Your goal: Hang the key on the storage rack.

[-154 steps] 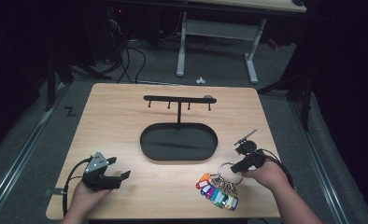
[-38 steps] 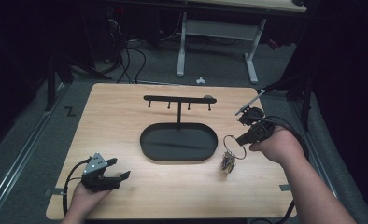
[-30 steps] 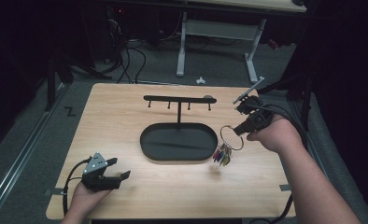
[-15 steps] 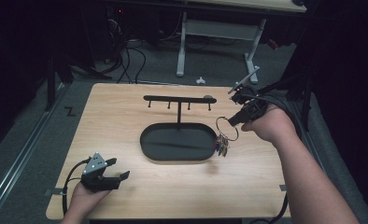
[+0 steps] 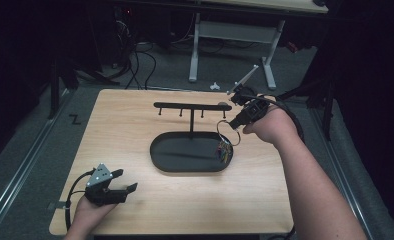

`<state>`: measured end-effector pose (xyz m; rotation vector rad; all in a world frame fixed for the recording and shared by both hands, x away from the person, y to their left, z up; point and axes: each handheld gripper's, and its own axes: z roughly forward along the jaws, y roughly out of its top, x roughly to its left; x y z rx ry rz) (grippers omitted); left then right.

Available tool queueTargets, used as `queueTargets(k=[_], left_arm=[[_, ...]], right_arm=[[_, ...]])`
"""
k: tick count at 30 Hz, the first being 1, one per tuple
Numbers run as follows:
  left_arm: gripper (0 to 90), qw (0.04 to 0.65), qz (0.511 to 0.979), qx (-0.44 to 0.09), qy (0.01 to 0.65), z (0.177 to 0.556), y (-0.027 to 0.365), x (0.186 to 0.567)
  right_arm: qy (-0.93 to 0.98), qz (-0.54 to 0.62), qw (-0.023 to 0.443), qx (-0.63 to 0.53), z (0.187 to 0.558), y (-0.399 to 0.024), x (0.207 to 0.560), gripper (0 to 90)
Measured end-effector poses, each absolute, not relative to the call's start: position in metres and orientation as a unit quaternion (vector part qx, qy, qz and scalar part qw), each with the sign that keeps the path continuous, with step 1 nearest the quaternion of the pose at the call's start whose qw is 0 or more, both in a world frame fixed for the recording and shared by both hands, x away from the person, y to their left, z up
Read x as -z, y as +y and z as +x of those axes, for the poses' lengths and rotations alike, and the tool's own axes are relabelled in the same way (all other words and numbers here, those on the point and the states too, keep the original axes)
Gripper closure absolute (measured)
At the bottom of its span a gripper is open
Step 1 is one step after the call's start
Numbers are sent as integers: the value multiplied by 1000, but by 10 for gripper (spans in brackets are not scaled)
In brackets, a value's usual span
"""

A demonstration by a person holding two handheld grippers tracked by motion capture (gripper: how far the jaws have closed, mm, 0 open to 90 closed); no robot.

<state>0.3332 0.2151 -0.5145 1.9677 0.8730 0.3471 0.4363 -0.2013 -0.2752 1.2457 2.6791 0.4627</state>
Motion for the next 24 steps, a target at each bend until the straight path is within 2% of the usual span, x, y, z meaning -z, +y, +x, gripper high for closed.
queueTargets(k=[24], left_arm=[[240,464,799,-139,357,332,218,514]], right_arm=[[893,418,79,-146,467,-192,278,875]])
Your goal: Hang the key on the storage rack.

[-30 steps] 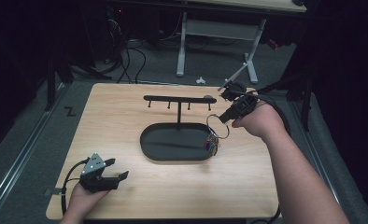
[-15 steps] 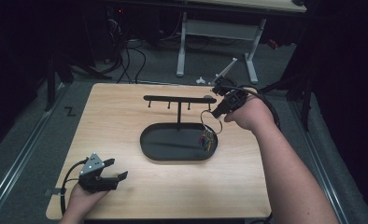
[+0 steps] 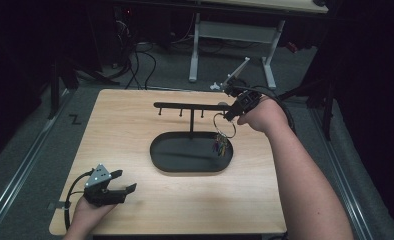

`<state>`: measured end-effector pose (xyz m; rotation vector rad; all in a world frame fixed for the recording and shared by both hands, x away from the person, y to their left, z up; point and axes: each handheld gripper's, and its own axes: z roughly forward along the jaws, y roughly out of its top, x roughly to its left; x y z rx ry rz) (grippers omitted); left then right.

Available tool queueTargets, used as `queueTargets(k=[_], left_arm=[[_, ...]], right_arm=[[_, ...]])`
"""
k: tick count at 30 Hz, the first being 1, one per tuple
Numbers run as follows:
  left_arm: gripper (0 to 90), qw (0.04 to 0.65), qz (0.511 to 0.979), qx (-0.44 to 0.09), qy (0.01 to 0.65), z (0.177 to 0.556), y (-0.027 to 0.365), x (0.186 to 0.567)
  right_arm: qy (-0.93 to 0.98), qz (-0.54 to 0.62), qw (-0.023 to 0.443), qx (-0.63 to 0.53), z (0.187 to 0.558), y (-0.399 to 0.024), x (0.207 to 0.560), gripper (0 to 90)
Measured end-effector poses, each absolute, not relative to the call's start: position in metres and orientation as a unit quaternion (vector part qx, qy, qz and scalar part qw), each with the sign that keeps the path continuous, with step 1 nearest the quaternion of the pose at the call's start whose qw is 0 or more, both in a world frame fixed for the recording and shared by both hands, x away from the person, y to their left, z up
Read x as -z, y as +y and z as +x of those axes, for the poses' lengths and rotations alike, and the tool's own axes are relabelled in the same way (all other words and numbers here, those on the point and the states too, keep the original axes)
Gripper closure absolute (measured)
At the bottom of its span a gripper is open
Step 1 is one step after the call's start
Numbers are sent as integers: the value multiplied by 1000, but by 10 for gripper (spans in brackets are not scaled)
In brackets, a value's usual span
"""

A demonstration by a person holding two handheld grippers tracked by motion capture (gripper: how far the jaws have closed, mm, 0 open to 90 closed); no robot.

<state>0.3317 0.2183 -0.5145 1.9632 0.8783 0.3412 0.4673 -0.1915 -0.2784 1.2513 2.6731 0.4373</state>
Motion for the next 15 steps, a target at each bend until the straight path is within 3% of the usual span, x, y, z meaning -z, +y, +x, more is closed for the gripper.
queueTargets(k=[15], left_arm=[[240,465,801,-133,352,334,215,515]], right_arm=[[889,429,74,-141,490,-197,292,875]])
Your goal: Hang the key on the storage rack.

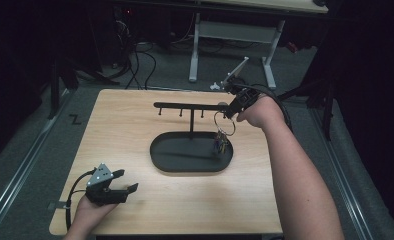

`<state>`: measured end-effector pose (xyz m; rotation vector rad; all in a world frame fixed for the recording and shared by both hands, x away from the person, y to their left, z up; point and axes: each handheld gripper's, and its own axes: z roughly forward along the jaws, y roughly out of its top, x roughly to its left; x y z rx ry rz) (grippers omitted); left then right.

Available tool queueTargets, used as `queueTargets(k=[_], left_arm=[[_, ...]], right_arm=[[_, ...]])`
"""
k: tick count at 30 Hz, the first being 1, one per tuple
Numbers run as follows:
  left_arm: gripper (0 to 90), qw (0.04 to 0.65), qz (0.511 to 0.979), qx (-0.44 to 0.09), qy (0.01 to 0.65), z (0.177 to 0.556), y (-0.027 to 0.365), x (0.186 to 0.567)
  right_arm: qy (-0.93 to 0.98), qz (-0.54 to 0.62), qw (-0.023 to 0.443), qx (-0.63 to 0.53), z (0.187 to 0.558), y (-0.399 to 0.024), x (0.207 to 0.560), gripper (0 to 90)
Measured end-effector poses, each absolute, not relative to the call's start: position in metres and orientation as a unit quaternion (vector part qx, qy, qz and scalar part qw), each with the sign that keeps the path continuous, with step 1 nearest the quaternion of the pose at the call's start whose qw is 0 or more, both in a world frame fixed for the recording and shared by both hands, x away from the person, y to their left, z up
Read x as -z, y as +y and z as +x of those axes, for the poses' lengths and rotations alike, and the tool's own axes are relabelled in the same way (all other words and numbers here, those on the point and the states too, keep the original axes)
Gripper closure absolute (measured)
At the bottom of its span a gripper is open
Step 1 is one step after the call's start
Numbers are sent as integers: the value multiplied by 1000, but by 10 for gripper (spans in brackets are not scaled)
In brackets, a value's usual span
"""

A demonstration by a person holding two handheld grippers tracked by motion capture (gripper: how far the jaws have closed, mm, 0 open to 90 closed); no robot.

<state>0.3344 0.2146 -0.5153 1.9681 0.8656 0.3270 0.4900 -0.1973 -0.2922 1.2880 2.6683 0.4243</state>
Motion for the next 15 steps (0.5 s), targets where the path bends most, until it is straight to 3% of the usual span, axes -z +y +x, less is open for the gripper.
queueTargets(k=[15], left_arm=[[239,463,800,-133,357,332,219,515]], right_arm=[[880,447,63,-146,506,-204,302,873]])
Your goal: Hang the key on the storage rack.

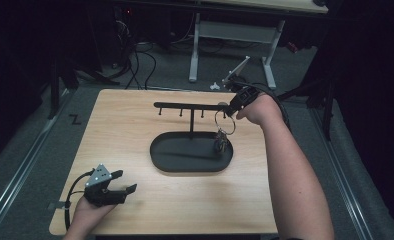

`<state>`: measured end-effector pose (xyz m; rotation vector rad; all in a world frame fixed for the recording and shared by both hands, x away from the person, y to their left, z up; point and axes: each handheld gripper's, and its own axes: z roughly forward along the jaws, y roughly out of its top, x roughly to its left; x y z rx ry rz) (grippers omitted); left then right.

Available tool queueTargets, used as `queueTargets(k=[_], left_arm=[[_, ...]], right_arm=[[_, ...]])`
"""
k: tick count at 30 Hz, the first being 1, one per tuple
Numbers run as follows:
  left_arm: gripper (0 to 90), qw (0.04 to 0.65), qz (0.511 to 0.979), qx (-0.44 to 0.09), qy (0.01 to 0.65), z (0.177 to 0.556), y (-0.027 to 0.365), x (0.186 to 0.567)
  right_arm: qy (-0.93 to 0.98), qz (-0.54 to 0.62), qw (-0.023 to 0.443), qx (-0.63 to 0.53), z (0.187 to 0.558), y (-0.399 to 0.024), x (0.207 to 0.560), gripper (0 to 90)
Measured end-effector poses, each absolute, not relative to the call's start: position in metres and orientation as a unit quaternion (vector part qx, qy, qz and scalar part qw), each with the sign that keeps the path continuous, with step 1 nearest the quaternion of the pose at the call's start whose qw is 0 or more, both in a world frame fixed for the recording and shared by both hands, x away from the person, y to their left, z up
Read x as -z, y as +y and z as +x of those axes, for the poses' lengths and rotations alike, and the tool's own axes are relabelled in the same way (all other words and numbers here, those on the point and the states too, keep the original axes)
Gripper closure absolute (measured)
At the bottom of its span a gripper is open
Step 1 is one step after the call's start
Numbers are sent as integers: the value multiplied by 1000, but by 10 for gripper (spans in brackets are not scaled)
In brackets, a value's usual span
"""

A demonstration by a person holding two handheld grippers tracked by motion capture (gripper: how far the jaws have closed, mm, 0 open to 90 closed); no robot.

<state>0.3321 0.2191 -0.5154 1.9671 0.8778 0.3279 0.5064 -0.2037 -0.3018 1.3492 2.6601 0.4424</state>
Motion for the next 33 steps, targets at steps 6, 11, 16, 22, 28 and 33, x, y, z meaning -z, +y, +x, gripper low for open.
queueTargets(k=[6,11,16,22,28,33], left_arm=[[239,462,800,-135,358,331,219,516],[240,462,801,-134,357,331,219,516],[240,460,802,-134,356,332,218,516],[240,460,803,-134,355,331,216,516],[239,455,807,-133,352,332,215,517],[239,457,806,-135,351,332,213,517]], right_arm=[[878,452,61,-148,505,-199,303,845],[871,459,78,-158,502,-200,299,809],[866,463,94,-164,496,-202,295,781],[862,466,99,-171,489,-203,297,687],[849,485,104,-179,484,-209,300,531],[846,484,116,-192,478,-214,301,402]])
